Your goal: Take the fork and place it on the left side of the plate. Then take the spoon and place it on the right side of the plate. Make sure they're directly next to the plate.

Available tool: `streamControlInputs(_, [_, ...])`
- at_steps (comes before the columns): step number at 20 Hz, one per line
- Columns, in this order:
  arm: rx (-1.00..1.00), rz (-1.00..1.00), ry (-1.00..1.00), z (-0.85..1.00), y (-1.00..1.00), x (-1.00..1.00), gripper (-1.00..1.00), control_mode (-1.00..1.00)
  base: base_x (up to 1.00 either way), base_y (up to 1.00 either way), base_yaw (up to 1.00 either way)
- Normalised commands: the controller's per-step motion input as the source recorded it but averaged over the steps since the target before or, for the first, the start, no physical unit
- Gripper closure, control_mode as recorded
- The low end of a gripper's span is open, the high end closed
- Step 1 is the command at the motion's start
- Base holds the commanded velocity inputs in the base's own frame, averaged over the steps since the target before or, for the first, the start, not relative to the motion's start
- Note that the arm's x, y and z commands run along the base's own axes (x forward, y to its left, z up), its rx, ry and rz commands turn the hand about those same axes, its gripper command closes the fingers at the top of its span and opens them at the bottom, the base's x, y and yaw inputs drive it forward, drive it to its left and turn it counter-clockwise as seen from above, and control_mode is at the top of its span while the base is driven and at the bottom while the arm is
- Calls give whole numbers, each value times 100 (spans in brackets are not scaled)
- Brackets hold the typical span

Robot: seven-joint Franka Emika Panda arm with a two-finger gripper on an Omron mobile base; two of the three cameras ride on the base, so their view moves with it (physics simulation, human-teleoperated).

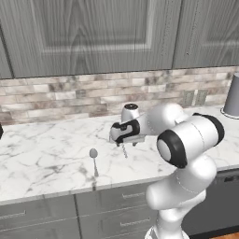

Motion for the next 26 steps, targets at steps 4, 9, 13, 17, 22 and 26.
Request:
streamControlInputs(4, [0, 0, 0, -23, 1, 16, -100, -100, 0, 0, 0])
streamControlInputs(9, [0, 0, 0, -23, 2, 14, -100, -100, 0, 0, 0])
streamControlInputs(13, [0, 0, 0, -23, 7, 10, -100, -100, 0, 0, 0])
streamControlInputs(17, [0, 0, 0, -25, 12, 11, -100, -100, 0, 0, 0])
streamControlInputs(22, [0, 0, 2, -27, 15, 8, 100, -100, 0, 0, 0])
streamControlInputs(26, [0, 3, 2, -23, 0, 4, 100, -100, 0, 0, 0])
